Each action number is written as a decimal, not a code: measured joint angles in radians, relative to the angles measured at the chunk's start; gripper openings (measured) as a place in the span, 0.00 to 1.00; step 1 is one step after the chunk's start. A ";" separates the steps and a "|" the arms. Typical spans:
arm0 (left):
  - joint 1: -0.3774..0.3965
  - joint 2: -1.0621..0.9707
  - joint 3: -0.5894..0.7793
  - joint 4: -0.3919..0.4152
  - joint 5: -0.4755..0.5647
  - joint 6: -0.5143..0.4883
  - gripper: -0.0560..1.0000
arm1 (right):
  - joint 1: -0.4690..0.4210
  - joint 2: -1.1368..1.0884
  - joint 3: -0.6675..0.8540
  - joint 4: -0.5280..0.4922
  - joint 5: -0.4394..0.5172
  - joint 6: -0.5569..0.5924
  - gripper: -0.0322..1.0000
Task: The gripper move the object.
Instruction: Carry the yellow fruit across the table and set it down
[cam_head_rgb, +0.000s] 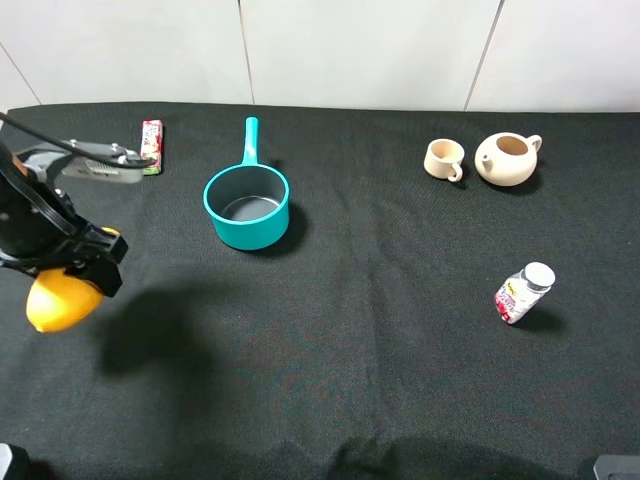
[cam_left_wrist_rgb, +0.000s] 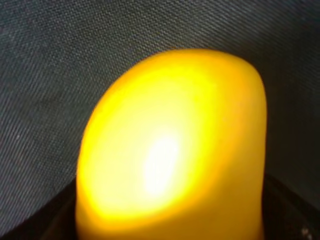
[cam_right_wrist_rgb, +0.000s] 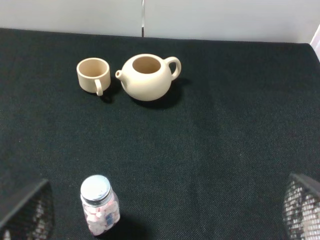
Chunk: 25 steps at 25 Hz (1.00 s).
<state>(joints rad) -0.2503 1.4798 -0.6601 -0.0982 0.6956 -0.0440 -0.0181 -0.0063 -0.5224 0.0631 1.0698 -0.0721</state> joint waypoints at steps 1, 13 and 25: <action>0.000 -0.008 -0.014 0.000 0.024 -0.002 0.71 | 0.000 0.000 0.000 0.000 0.000 0.000 0.70; 0.000 -0.022 -0.204 0.000 0.263 -0.008 0.71 | 0.000 0.000 0.000 0.000 0.000 0.000 0.70; -0.004 -0.022 -0.321 0.007 0.345 -0.011 0.71 | 0.000 0.000 0.000 0.000 0.000 0.000 0.70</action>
<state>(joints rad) -0.2539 1.4579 -0.9813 -0.0917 1.0410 -0.0553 -0.0181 -0.0063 -0.5224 0.0631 1.0698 -0.0721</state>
